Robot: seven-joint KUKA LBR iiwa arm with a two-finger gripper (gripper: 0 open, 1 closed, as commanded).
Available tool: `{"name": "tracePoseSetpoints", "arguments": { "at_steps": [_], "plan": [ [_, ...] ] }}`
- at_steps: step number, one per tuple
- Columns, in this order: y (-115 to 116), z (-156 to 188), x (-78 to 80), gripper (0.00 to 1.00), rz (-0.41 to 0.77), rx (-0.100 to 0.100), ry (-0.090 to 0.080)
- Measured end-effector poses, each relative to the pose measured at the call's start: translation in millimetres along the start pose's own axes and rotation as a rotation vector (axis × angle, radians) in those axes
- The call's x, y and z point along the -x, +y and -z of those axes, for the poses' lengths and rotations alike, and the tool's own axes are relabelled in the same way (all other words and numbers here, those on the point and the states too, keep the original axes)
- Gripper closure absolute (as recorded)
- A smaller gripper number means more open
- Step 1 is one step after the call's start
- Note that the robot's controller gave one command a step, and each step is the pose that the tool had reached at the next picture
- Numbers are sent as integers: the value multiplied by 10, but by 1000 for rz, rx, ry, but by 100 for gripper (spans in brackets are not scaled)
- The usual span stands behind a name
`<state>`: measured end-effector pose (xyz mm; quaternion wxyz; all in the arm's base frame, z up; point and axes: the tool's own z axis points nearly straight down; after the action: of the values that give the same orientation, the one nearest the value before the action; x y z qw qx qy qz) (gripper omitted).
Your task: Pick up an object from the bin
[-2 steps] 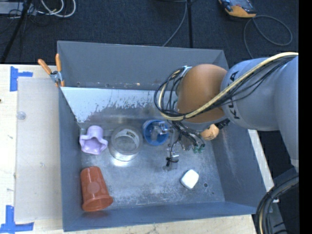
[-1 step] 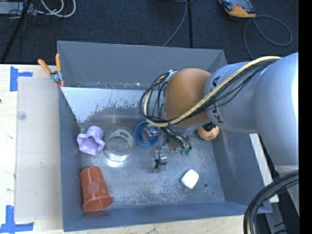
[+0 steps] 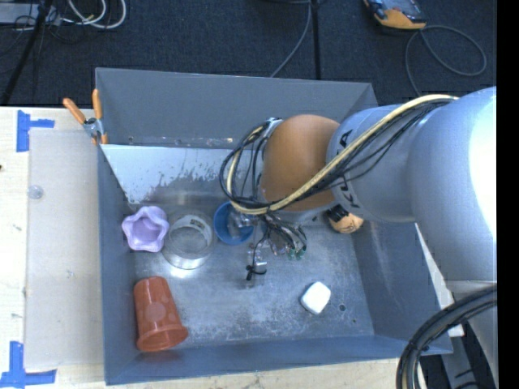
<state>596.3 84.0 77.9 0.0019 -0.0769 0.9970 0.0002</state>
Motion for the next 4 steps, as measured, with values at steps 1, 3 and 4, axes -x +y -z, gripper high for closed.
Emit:
{"name": "tracePoseSetpoints", "arguments": {
  "at_steps": [1,3,4],
  "plan": [
    [-261,38,64,0,-96,0,0],
    [-451,640,-121,100,-355,0,2],
    [-451,640,-121,100,-355,0,2]
  ]
}}
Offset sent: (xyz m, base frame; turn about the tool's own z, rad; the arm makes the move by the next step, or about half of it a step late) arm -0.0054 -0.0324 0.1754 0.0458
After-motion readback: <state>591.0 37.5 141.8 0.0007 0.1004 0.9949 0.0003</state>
